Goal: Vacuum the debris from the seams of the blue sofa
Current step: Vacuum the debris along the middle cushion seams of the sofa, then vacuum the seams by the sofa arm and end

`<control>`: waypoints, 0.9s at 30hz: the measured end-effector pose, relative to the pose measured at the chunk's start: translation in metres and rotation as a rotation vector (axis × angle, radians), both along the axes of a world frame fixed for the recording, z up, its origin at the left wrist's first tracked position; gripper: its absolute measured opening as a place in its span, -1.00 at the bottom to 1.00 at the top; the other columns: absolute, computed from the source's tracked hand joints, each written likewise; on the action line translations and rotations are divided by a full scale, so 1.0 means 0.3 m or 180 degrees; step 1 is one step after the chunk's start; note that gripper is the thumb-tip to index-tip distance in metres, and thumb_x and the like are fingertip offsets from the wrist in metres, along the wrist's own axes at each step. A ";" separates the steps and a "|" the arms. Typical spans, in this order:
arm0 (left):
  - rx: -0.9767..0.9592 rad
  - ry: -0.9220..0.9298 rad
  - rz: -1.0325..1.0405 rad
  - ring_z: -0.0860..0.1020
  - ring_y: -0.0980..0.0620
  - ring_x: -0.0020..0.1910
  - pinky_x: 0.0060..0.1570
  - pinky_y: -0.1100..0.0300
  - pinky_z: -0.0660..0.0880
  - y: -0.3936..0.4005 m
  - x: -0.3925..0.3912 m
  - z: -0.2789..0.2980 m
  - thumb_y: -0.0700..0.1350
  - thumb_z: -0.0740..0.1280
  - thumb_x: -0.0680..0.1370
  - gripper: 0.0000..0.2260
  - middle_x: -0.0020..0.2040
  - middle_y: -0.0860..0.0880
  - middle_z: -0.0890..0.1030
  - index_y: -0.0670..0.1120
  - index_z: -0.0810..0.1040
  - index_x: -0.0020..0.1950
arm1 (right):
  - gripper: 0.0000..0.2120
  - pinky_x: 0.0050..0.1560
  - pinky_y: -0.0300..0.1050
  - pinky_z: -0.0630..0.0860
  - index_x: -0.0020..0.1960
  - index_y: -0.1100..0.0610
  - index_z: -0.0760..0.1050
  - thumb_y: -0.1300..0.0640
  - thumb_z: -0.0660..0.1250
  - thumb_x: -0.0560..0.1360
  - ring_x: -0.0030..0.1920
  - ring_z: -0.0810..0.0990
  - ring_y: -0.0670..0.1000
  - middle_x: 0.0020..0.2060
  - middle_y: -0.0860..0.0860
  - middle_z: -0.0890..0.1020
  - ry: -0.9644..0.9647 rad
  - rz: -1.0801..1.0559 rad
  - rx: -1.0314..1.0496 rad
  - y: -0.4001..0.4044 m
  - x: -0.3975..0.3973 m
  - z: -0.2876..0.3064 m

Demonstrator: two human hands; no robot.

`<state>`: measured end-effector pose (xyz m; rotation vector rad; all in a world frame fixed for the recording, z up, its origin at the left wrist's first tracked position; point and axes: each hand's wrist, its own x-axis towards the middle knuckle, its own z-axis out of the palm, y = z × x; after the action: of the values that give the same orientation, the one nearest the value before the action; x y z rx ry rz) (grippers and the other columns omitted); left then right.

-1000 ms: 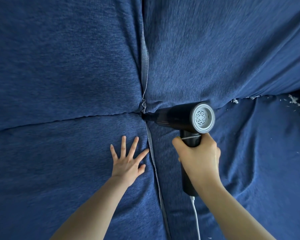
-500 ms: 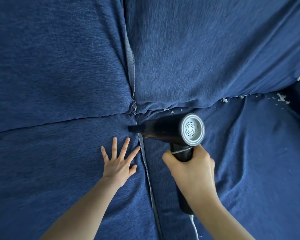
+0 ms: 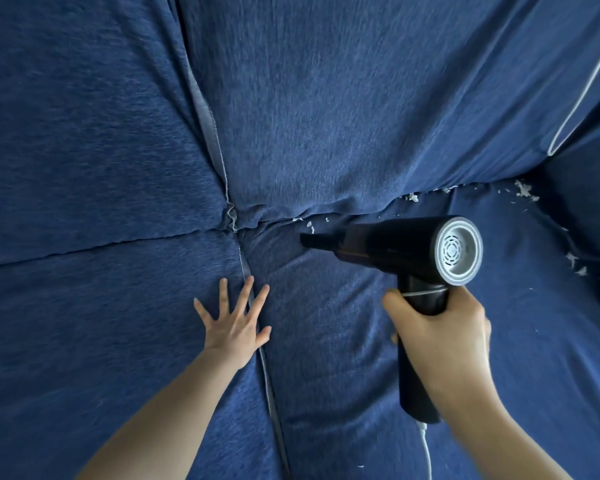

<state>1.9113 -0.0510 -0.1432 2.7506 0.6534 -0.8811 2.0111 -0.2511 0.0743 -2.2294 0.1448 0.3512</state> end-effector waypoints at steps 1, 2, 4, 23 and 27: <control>0.0013 0.0024 0.0019 -0.41 -0.25 0.48 0.27 -0.56 -0.18 -0.009 0.005 -0.002 0.32 0.02 0.58 -0.29 0.53 0.07 -0.41 0.19 -0.41 0.50 | -0.83 -0.38 -0.20 0.37 -0.24 0.14 0.50 0.05 0.41 0.33 -0.25 0.59 0.08 -0.39 0.11 0.64 0.0024 0.0001 0.0006 -0.010 0.009 0.002; 0.0026 0.0047 0.0032 -0.41 -0.25 0.48 0.27 -0.55 -0.19 -0.013 0.006 -0.003 0.32 0.02 0.58 -0.28 0.53 0.06 -0.41 0.18 -0.42 0.50 | -0.83 -0.40 -0.22 0.35 -0.24 0.14 0.50 0.05 0.41 0.33 -0.27 0.58 0.05 -0.38 0.10 0.64 0.0033 0.0009 0.0012 -0.018 0.015 0.005; 0.0056 0.0084 0.0028 -0.41 -0.25 0.48 0.27 -0.55 -0.19 -0.013 0.003 -0.004 0.33 0.02 0.58 -0.27 0.53 0.05 -0.41 0.18 -0.45 0.48 | -0.83 -0.39 -0.26 0.32 -0.24 0.13 0.49 0.05 0.42 0.34 -0.27 0.56 -0.02 -0.38 0.08 0.63 -0.0028 -0.0011 0.0029 -0.026 0.025 0.009; -0.0044 -0.0299 -0.0087 -0.36 -0.23 0.51 0.35 -0.47 -0.18 -0.083 0.134 0.025 0.30 0.03 0.59 -0.28 0.52 0.08 -0.44 0.18 -0.52 0.39 | -0.82 -0.19 -0.05 0.51 -0.20 0.08 0.49 0.00 0.41 0.34 -0.23 0.59 0.07 -0.37 0.05 0.63 0.0021 -0.0032 0.0053 0.040 0.094 -0.071; -0.0042 -0.0389 -0.0181 -0.35 -0.22 0.51 0.39 -0.43 -0.18 -0.094 0.155 0.026 0.29 0.03 0.59 -0.28 0.51 0.07 -0.45 0.16 -0.51 0.41 | -0.82 -0.21 -0.09 0.49 -0.18 0.08 0.49 0.00 0.41 0.35 -0.20 0.59 0.01 -0.37 0.05 0.64 0.0084 -0.0055 0.0072 0.027 0.109 -0.068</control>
<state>1.9579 -0.0792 -0.1355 2.7971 0.5482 -0.7183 2.0437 -0.2429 0.0538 -2.2004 0.1732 0.3713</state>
